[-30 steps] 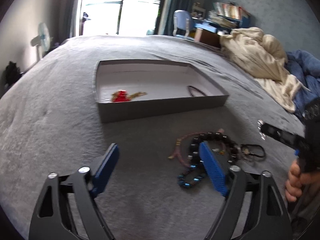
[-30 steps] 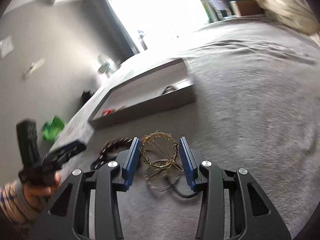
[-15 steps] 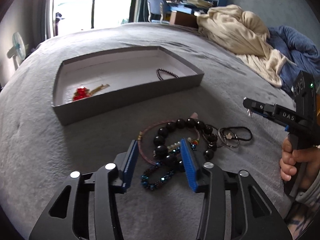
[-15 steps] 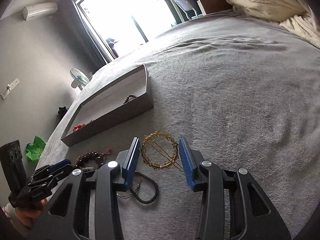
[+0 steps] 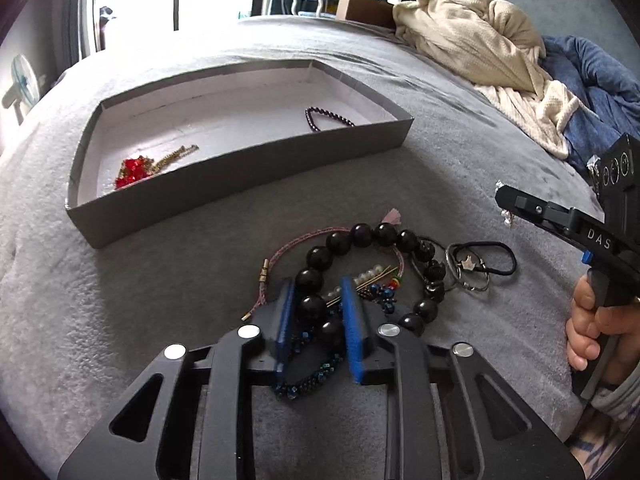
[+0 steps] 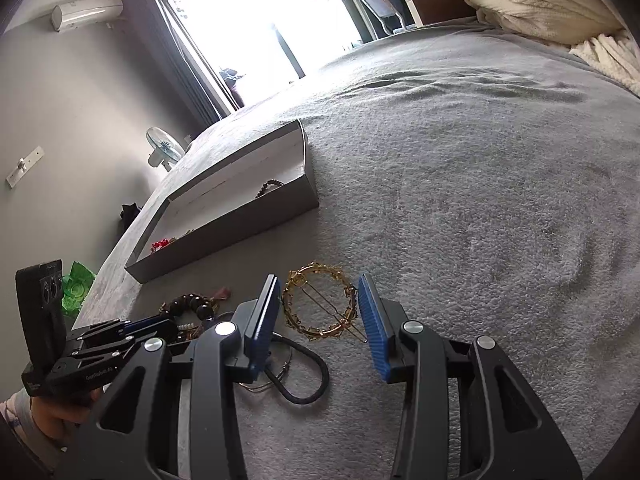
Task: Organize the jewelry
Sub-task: 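Grasp the gold wire bangle with the right tool while the left tool grasps the black bead bracelet, then carry the black bracelet and gold bangle over the grey box with both tools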
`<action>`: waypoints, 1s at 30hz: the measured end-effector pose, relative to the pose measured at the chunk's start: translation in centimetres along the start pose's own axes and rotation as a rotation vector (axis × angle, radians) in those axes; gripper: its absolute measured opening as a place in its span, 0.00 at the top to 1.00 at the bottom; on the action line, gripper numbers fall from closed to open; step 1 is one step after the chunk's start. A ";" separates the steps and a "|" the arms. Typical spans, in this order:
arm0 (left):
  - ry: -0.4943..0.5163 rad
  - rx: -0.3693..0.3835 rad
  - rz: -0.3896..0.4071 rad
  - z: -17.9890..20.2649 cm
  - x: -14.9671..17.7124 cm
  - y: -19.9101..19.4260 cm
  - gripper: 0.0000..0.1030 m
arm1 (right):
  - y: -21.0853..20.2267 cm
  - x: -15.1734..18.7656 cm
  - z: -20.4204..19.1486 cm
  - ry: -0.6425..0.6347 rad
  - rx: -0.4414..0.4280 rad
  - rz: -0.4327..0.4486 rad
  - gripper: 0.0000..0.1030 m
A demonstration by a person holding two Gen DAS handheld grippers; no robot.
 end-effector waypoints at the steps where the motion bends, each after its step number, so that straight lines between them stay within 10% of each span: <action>1: -0.002 -0.004 0.008 0.0 0.0 -0.2 0.86 | 0.0 0.0 0.0 0.000 0.000 0.000 0.61; 30: -0.115 0.107 0.244 -3.1 -4.6 -10.7 0.86 | 1.0 0.2 -4.2 -0.147 -0.016 -0.058 0.61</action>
Point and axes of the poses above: each gripper's, at about its wrist camera, not at the fingertips, and y roughly the way its jaws point, z to its right, x to its underside, the point moved 2 cm from there along y, roughly the way its jaws point, and after that the axes turned 14 degrees about -x, right-handed, at the moved point
